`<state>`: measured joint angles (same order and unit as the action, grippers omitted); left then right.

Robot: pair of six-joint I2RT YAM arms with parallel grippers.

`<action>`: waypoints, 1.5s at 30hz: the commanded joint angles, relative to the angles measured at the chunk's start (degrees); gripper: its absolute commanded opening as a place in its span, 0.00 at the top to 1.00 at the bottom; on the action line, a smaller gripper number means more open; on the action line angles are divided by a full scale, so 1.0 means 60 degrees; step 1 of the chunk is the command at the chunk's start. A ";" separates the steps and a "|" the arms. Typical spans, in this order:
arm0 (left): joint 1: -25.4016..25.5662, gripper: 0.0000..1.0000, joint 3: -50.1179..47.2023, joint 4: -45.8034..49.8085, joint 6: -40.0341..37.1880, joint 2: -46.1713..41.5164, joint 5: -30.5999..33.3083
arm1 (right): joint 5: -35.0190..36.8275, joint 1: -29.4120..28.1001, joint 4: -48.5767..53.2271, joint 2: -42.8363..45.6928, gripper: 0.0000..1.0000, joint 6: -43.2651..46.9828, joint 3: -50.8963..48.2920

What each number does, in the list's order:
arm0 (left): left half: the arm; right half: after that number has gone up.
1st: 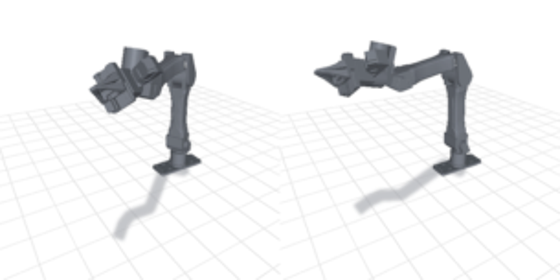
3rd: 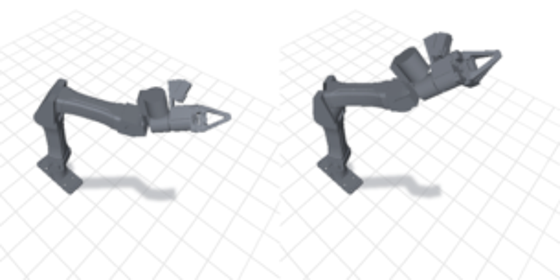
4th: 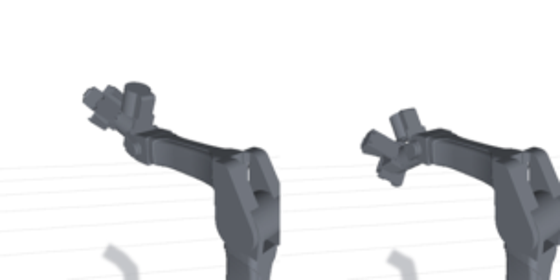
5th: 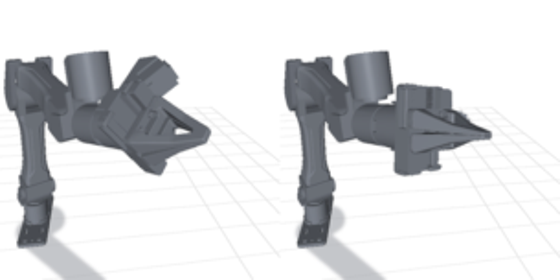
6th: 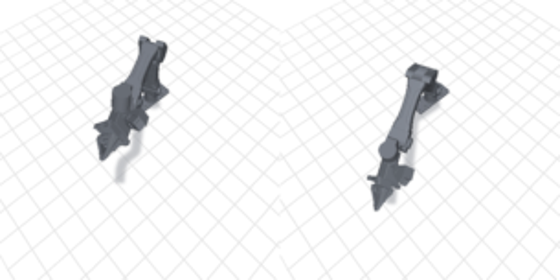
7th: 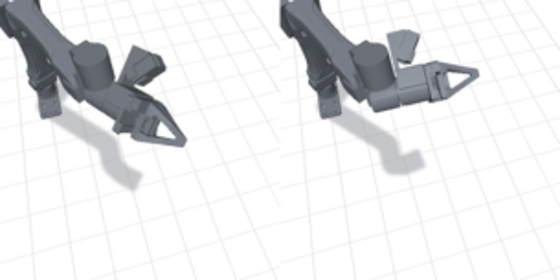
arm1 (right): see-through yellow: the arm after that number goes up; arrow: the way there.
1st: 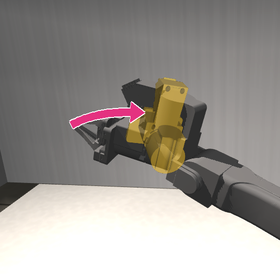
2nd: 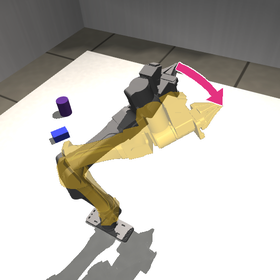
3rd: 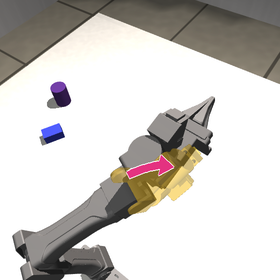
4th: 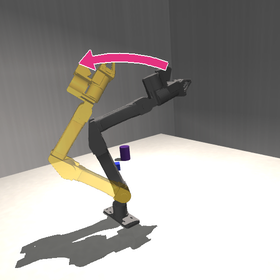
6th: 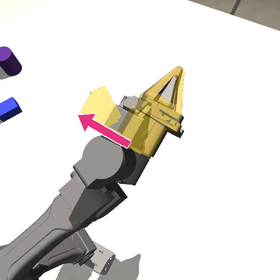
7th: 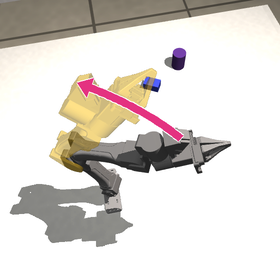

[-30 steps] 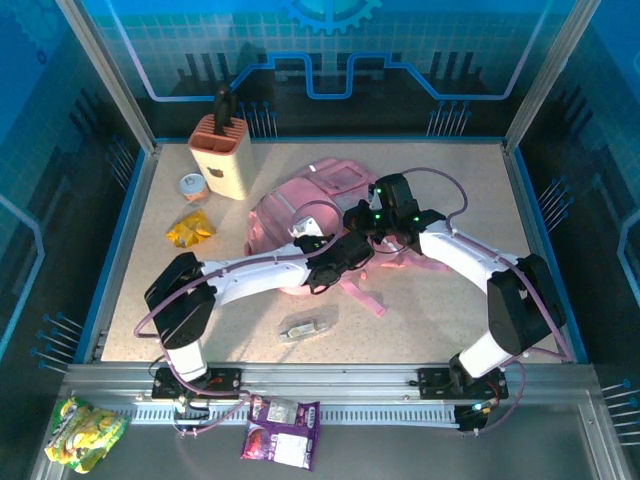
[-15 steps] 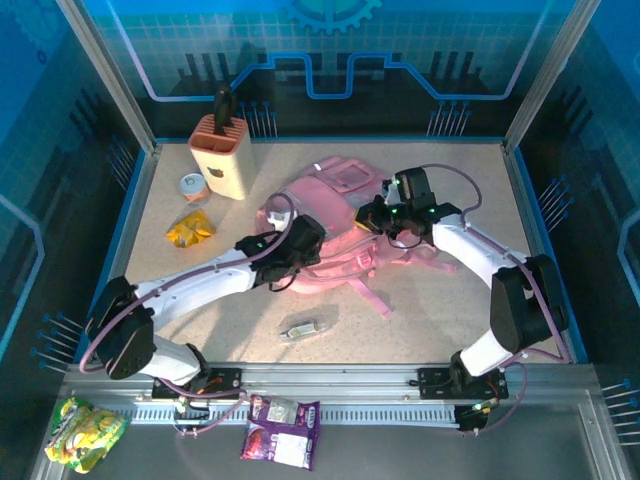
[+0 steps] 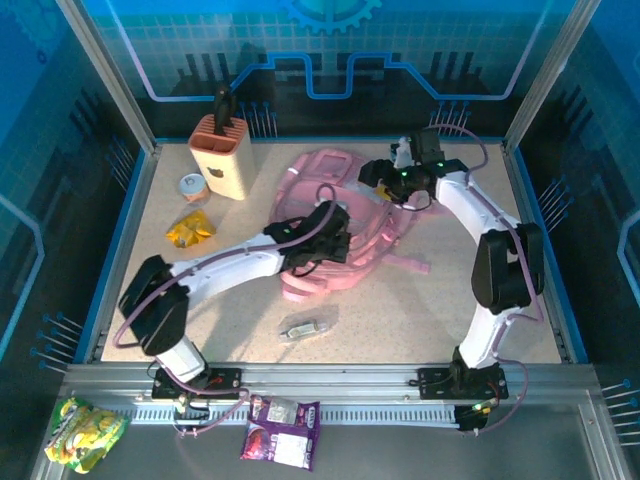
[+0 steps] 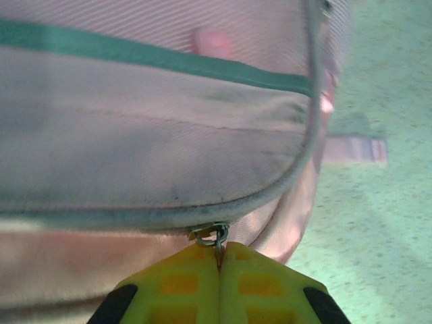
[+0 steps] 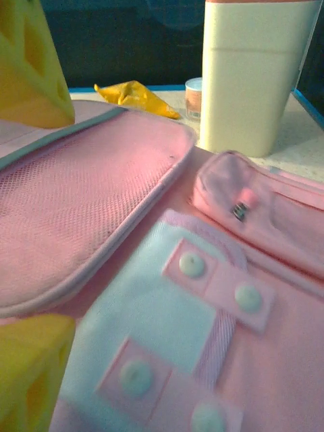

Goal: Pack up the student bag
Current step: Unzip the student bag at the center of the table.

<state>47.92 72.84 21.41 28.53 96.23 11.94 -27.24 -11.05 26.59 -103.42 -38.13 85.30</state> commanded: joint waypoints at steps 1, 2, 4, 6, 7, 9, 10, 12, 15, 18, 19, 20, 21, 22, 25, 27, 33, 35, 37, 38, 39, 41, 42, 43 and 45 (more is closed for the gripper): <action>0.0342 1.00 0.1174 -0.0233 0.0160 0.0809 -0.0309 | 0.0248 0.0358 0.0861 0.1324 0.20 0.0388 -0.0944; 0.0365 1.00 0.1341 -0.0273 0.0363 0.1028 -0.0298 | 0.0183 0.0416 0.0854 0.1556 0.20 0.0247 -0.1463; 0.0390 1.00 0.1541 -0.0561 0.0548 0.1306 -0.0679 | -0.0433 0.0410 0.0237 0.1977 0.24 -0.0264 -0.2504; 0.0546 1.00 0.1718 -0.0616 0.0604 0.1422 -0.0605 | -0.0501 0.0350 -0.0158 0.2252 0.24 -0.0696 -0.3183; 0.0623 1.00 0.1789 -0.0574 0.0573 0.1450 -0.0505 | -0.0493 0.0355 -0.0366 0.2306 0.26 -0.0834 -0.3368; 0.0686 1.00 0.1828 -0.0483 0.0548 0.1452 -0.0468 | -0.0888 0.0269 -0.0864 0.2147 0.36 -0.1168 -0.3638; 0.0685 1.00 0.1833 -0.0446 0.0563 0.1496 -0.0461 | -0.0993 0.0190 -0.0962 0.2021 0.38 -0.1293 -0.3645; 0.0685 1.00 0.1911 -0.0306 0.0482 0.1569 -0.0483 | -0.0806 0.0065 -0.1187 0.1847 0.47 -0.1376 -0.3687; 0.0686 1.00 0.1857 -0.0131 0.0349 0.1586 -0.0608 | -0.0697 0.0073 -0.1665 0.1761 0.70 -0.1481 -0.3661; 0.0686 1.00 0.1756 0.0600 -0.0017 0.1512 -0.0515 | -0.0406 0.0144 -0.1147 0.1543 0.95 -0.0944 -0.3054; 0.0676 1.00 0.1614 0.0834 -0.0164 0.1433 -0.0321 | -0.0266 0.0213 -0.1028 0.1512 1.00 -0.0876 -0.2975; 0.0644 1.00 0.1399 0.1106 -0.0413 0.1254 -0.0048 | -0.0223 0.0324 -0.1047 0.1504 1.00 -0.0877 -0.2999; 0.0524 1.00 0.1151 0.1402 -0.0583 0.1035 0.0279 | -0.0309 0.0447 -0.1206 0.1517 1.00 -0.0901 -0.3087; 0.0362 1.00 0.0885 0.1602 -0.0649 0.0806 0.0494 | -0.0324 0.0517 -0.1240 0.1547 1.00 -0.0913 -0.3132; -0.0618 1.00 -0.0183 0.1849 -0.0821 -0.0078 0.0774 | -0.0024 0.0516 -0.0978 0.1682 1.00 -0.0721 -0.3187; -0.1485 1.00 -0.0762 0.1517 -0.0779 -0.0601 0.0501 | -0.0003 0.0405 -0.1118 0.1779 1.00 -0.0736 -0.3407; -0.2072 0.95 -0.0760 0.1296 -0.0838 -0.0785 -0.0128 | -0.0115 -0.0122 -0.0757 0.2088 0.89 -0.0330 -0.3477; -0.1969 0.83 -0.1010 0.1125 -0.0689 -0.0976 -0.0551 | 0.0338 -0.0482 0.0145 0.2516 0.55 0.0267 -0.3358; -0.1833 0.62 -0.1488 0.1045 -0.0476 -0.1551 -0.0946 | 0.1150 -0.1019 0.0988 0.3199 0.44 0.0877 -0.3572; -0.1759 0.56 -0.1886 0.0948 -0.0291 -0.1951 -0.1076 | 0.1613 -0.1452 0.1417 0.3601 0.38 0.1240 -0.3696; -0.1732 0.52 -0.2301 0.0842 -0.0022 -0.2454 -0.1131 | 0.2055 -0.1882 0.1722 0.3937 0.34 0.1407 -0.3794; -0.1828 0.47 -0.3182 0.0826 0.0716 -0.3462 -0.1282 | 0.2348 -0.3122 0.1804 0.4492 0.27 0.1800 -0.4187; -0.1917 0.44 -0.3493 0.1045 0.1159 -0.3851 -0.1121 | 0.2393 -0.3679 0.1914 0.4535 0.25 0.2011 -0.4279; -0.1978 0.43 -0.3823 0.1268 0.1675 -0.4315 -0.0853 | 0.2422 -0.4400 0.2129 0.4362 0.22 0.2420 -0.4272; -0.2054 0.41 -0.4463 0.1585 0.2392 -0.5199 -0.0642 | 0.2960 -0.5517 0.2646 0.3839 0.20 0.2971 -0.4197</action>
<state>36.45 49.58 27.62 34.35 70.28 6.81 -15.09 -38.15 34.20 -76.58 -27.70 61.49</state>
